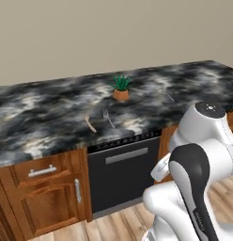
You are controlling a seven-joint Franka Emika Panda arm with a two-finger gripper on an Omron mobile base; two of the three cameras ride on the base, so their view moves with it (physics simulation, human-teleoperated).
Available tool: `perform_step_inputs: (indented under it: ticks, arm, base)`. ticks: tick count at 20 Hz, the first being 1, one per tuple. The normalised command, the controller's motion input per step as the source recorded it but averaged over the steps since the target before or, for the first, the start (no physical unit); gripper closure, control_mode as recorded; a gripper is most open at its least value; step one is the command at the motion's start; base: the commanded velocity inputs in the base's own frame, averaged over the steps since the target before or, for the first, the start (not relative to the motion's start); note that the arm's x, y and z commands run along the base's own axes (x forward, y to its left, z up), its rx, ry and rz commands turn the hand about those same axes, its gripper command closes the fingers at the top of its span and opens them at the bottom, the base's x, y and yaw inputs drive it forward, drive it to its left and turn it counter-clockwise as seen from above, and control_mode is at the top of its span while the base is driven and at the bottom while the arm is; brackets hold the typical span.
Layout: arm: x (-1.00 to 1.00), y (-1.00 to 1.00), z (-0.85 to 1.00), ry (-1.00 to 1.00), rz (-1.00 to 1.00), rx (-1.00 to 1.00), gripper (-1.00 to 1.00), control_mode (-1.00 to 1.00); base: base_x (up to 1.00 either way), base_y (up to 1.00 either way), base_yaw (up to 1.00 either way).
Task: Organize the utensils by type. Pick up the wooden spoons from the counter and place them in the open cabinet. Then pick up the metallic utensils from the counter and place them in the open drawer.
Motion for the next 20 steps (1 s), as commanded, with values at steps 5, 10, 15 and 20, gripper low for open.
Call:
perform_step_inputs:
  ticks: [5, 10, 15, 20]
  arm:
    - [0.00, 0.00, 0.00, 0.00, 0.00, 0.00, -1.00, 1.00]
    - [0.00, 0.00, 0.00, 0.00, 0.00, 0.00, -1.00, 1.00]
    - [0.00, 0.00, 0.00, 0.00, 0.00, 0.00, -1.00, 1.00]
    - [0.00, 0.00, 0.00, 0.00, 0.00, 0.00, -1.00, 1.00]
  base:
    - [0.40, 0.44, 0.16]
    - [0.55, 0.17, 0.07]
    - [0.53, 0.17, 0.00]
    - [0.64, 0.27, 0.00]
